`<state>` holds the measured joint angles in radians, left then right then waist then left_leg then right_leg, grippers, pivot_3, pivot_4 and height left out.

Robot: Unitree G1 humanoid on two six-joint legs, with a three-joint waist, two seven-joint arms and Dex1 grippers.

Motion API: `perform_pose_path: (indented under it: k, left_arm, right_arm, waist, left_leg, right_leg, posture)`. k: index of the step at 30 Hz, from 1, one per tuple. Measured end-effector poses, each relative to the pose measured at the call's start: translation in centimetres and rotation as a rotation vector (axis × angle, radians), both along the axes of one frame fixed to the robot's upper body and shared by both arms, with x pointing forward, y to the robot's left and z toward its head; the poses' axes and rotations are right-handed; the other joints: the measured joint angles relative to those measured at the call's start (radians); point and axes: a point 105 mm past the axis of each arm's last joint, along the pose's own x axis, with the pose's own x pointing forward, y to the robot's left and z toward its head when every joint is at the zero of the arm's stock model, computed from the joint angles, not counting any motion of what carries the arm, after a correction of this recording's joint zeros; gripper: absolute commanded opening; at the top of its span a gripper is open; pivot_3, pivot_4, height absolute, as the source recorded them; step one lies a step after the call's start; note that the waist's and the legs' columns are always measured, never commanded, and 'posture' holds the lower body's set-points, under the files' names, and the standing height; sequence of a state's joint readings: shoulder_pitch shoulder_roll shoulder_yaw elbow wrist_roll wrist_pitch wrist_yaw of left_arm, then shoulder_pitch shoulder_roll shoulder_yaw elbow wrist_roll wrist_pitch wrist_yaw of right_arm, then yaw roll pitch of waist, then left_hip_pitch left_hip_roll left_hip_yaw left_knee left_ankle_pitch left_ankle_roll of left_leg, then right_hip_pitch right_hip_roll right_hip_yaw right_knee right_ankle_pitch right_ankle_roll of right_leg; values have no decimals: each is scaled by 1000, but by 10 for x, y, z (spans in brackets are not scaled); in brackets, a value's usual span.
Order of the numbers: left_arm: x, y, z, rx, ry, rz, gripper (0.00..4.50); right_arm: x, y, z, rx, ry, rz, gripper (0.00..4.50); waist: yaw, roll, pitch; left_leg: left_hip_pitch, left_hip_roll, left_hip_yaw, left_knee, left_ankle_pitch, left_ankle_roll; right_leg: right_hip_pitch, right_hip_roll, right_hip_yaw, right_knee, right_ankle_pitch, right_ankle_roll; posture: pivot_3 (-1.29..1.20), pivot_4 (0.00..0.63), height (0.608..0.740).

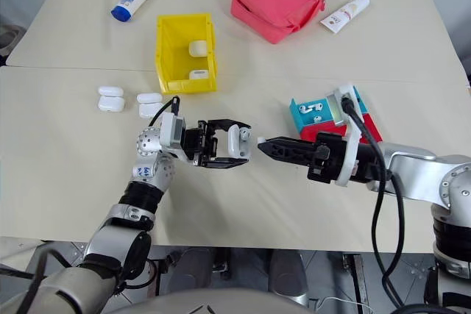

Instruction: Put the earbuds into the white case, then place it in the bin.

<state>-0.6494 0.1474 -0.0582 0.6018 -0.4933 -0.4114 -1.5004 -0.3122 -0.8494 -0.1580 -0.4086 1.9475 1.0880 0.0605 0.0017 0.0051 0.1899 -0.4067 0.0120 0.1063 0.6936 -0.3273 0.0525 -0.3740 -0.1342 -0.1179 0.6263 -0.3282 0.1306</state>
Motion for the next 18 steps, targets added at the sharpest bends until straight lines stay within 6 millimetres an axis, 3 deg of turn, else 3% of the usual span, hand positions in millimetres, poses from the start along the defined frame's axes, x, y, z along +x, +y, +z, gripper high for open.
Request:
perform_pose_path:
  k: [10,18]
  left_arm:
    - [-7,1,0,-2,-22,-6,2808]
    - [-31,-2,0,-1,-9,-48,2808]
  right_arm:
    - [24,-29,8,-253,-90,-259,384]
    - [80,-84,-9,-546,-170,-546,384]
  waist:
    - [7,-1,0]
    - [5,0,0]
  left_leg:
    - [-1,0,-1,1,-1,1]
    - [-1,0,-1,1,-1,1]
  right_leg:
    - [0,-1,-1,-1,0,0]
    - [0,-1,0,-1,0,0]
  posture:
    - [0,150,740]
    - [0,150,740]
